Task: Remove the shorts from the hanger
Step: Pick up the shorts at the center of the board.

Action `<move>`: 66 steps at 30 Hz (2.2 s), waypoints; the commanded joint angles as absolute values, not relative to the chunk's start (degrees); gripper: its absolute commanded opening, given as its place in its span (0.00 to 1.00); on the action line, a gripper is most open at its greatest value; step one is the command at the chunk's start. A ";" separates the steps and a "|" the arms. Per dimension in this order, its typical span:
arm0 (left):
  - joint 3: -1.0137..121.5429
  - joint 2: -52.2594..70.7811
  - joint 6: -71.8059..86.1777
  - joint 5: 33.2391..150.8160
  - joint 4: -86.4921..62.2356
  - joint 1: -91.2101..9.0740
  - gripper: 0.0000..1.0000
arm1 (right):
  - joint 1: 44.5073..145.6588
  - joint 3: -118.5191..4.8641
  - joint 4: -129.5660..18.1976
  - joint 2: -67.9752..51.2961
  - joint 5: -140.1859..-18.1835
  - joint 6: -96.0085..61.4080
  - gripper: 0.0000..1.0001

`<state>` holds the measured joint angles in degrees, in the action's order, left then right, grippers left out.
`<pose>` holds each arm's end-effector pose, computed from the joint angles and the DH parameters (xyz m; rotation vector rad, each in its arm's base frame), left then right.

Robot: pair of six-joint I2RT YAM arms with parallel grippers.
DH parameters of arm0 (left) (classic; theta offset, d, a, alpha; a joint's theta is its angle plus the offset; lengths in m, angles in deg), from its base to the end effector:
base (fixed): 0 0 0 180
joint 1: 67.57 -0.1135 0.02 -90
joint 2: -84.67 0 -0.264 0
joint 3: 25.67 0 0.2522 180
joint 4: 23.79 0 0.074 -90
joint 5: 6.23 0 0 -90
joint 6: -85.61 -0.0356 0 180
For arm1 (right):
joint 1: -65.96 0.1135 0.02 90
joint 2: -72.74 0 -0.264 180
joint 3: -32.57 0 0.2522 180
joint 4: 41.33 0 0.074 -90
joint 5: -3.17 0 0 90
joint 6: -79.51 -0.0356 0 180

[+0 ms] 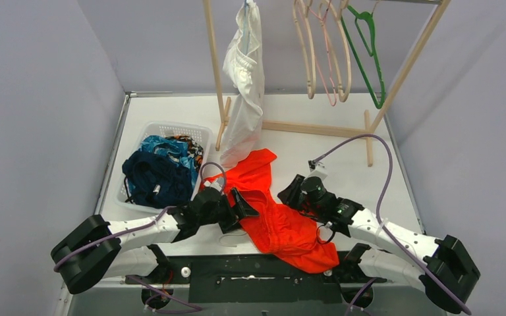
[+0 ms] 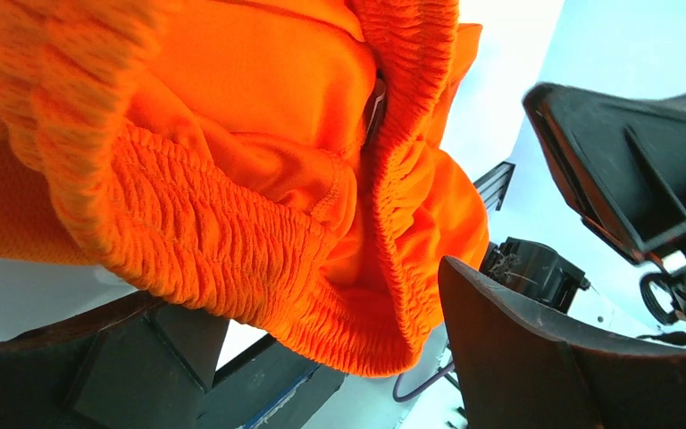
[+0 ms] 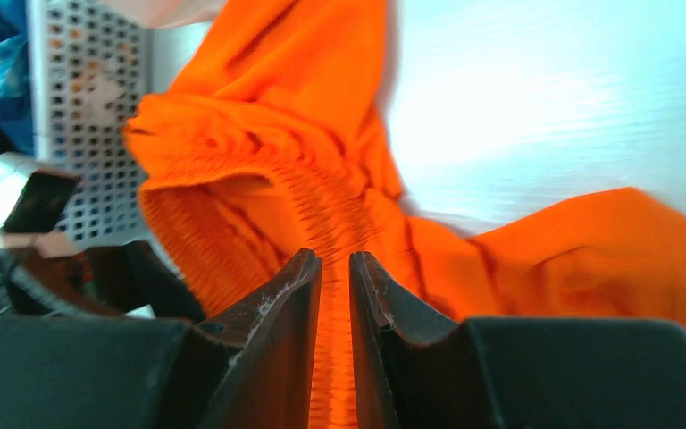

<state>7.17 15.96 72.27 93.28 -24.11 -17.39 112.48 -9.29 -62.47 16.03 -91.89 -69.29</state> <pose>0.1346 -0.1707 0.1483 -0.4802 2.5200 -1.2746 0.1450 0.1484 0.2052 0.3046 2.3360 0.8912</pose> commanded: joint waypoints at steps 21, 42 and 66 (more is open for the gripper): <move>13.08 11.98 70.76 91.91 -24.23 -17.25 0.83 | 117.08 -10.35 -31.91 -10.54 -68.36 -67.37 0.10; 16.24 11.21 67.29 86.57 -14.94 -18.92 0.73 | 117.19 -5.68 -68.61 27.28 -103.23 -79.75 0.21; 60.55 25.56 19.84 60.04 19.71 -7.54 0.00 | 117.19 -7.72 -89.24 42.13 -116.85 -84.91 0.24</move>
<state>51.19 18.23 37.45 63.30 16.41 -7.32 116.74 -4.68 -89.90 43.00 -112.74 -85.12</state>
